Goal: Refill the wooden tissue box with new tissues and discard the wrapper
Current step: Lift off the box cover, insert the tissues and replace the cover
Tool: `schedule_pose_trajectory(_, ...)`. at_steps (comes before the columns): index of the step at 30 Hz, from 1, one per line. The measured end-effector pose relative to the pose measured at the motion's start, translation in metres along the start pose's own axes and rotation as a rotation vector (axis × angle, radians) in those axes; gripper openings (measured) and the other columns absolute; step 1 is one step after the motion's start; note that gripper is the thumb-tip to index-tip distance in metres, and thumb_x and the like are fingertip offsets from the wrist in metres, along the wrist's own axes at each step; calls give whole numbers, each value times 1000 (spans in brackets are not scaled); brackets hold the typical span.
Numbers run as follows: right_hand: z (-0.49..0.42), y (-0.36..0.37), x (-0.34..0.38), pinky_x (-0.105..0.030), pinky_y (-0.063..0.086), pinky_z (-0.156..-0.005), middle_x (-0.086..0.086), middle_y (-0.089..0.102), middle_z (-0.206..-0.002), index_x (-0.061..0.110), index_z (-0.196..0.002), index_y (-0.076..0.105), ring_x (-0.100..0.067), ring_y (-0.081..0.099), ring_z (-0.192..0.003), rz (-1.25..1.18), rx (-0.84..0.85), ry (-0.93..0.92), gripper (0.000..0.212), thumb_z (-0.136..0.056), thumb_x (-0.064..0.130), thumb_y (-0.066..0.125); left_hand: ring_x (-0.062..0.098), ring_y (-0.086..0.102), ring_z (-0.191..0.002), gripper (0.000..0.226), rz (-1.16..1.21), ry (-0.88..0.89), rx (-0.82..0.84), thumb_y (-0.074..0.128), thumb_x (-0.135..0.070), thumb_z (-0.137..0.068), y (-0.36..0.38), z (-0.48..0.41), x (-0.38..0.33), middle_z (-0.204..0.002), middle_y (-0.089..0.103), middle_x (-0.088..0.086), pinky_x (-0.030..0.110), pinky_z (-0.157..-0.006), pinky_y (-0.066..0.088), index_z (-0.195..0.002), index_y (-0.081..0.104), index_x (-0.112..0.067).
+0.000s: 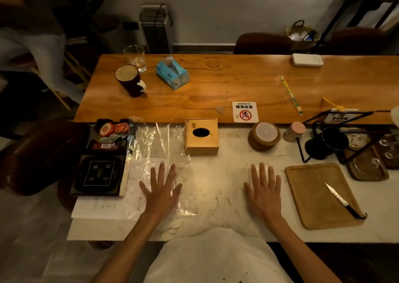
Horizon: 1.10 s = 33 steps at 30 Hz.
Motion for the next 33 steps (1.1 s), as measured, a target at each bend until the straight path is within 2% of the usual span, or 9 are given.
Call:
schedule_pose_trajectory(5, 3, 15, -7, -56, 8, -120, -5, -1, -165, 26, -156, 3, -28, -10, -151, 51, 80, 36, 66, -97, 50, 20, 28, -35, -142, 66, -21, -108, 93, 20, -67, -93, 22, -15, 25, -157, -33, -9, 75, -105, -13, -146, -17, -51)
schedule_pose_trajectory(9, 2, 15, -6, -57, 1, -120, -3, -3, -165, 27, -156, 0, -27, -12, -151, 94, 110, 41, 67, -97, 52, 21, 28, -44, -137, 65, -74, -75, 95, 20, -66, -94, 18, -20, 29, -154, -39, -3, 72, -104, -22, -147, -14, -50)
schedule_pose_trajectory(14, -9, -10, 10, -53, -11, -119, -1, 1, -164, 26, -156, 8, -26, -8, -151, 27, 77, 51, 66, -98, 55, 22, 29, -22, -148, 59, 51, 59, -142, 30, -43, -97, -16, -29, -5, -164, -3, 9, 54, -114, -23, -153, 22, -25)
schedule_pose_trajectory(18, -61, -51, 62, -35, 0, -122, 3, 11, -164, 25, -155, 15, -12, 2, -151, -611, 81, 49, 62, -101, 54, 23, 22, 18, -149, 50, 664, -7, -159, 37, -33, -104, -60, -75, -54, -161, 23, 2, 43, -121, 20, -151, 29, -18)
schedule_pose_trajectory(20, -96, -65, 86, -31, 9, -119, 4, 17, -163, 25, -154, 18, -13, 13, -149, -969, 233, 180, 63, -100, 56, 26, 24, 26, -147, 54, 827, -66, -76, 36, -39, -103, -74, -104, -72, -160, 25, 3, 43, -118, 26, -153, 24, -20)
schedule_pose_trajectory(24, -145, -61, 114, -47, 14, -121, -4, 23, -161, 22, -155, 16, -27, 22, -147, -1427, 593, 338, 72, -96, 64, 12, 28, 31, -143, 59, 1018, -146, 153, 35, -48, -101, -77, -142, -87, -160, 27, 5, 39, -115, 28, -153, 23, -23)
schedule_pose_trajectory(26, -152, -61, 119, -46, 29, -116, -4, 52, -142, 23, -146, 38, -26, 47, -132, -1495, 642, 358, 68, -98, 61, 9, 27, 27, -146, 65, 989, -156, 204, 36, -54, -99, -75, -151, -90, -161, 22, 3, 43, -116, 26, -154, 20, -24)
schedule_pose_trajectory(29, -157, -55, 127, -30, 46, -92, 4, 63, -114, 29, -129, 49, -11, 58, -104, -1474, 583, 350, 54, -102, 53, 9, 27, 21, -148, 73, 1032, -184, 228, 41, -59, -95, -74, -154, -94, -163, 16, 0, 47, -117, 24, -155, 10, -29)
schedule_pose_trajectory(33, -153, -51, 136, -41, 43, -106, -7, 62, -132, 22, -141, 47, -22, 59, -118, -1426, 554, 348, 64, -100, 58, 15, 24, 4, -151, 94, 959, -213, 203, 44, -74, -81, -71, -151, -97, -165, 0, 0, 52, -121, 13, -154, 4, -31)
Point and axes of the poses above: each hand's wrist, its own z-axis away from the middle knuckle, its own y-axis out of the palm, x = y × z, the point moved 3 cm from there along -z, towards the middle knuckle
